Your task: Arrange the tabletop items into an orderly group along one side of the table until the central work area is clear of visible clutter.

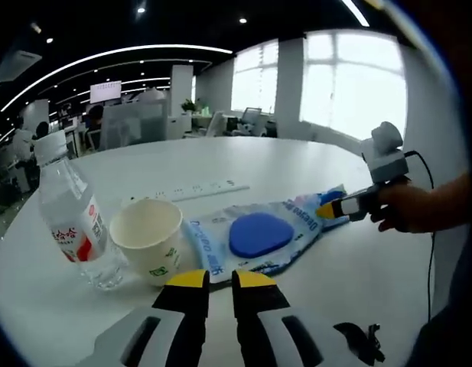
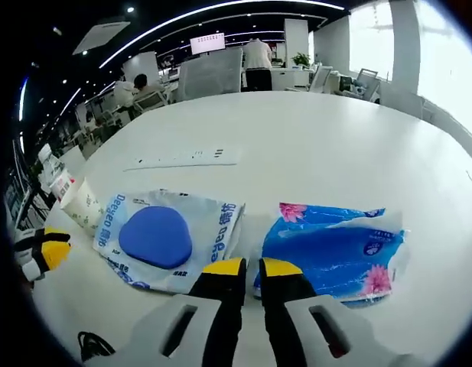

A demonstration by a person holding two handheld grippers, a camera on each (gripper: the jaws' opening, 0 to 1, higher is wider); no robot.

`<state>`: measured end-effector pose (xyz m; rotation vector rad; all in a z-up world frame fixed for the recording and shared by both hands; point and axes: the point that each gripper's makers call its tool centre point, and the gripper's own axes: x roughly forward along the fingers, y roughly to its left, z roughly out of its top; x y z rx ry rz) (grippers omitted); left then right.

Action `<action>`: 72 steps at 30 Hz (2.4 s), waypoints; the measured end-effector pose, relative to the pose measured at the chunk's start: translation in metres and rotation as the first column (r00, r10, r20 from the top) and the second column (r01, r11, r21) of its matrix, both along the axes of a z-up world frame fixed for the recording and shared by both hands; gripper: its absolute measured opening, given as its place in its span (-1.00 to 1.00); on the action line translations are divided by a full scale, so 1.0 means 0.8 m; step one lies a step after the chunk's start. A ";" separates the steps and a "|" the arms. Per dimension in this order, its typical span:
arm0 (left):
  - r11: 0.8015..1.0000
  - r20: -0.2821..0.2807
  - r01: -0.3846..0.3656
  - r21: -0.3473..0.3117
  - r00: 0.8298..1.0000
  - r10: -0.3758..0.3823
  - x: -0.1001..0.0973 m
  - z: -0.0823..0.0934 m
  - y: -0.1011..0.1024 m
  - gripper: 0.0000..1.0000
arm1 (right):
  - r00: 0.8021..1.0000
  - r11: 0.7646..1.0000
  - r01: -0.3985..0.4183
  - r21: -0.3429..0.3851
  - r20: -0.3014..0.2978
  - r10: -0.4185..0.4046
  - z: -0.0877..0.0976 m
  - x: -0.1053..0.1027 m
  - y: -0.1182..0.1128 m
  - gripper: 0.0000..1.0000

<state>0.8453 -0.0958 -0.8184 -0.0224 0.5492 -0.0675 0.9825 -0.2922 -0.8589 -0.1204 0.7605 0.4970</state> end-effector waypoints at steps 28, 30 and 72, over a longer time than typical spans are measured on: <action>0.999 0.018 -0.021 -0.025 1.000 0.022 -0.036 0.022 0.002 -0.62 | 0.989 0.990 -0.130 0.050 0.073 0.126 0.035 -0.037 0.002 -0.69; 1.000 0.013 -0.012 -0.023 1.000 0.012 -0.043 0.023 -0.001 -0.61 | 0.985 0.987 -0.152 0.045 0.093 0.147 0.045 -0.049 0.005 -0.67; 0.983 -0.201 0.155 -0.098 0.964 -0.172 -0.151 -0.068 -0.098 -0.51 | 0.904 0.905 -0.425 -0.017 -0.063 0.424 -0.019 -0.288 0.049 -0.55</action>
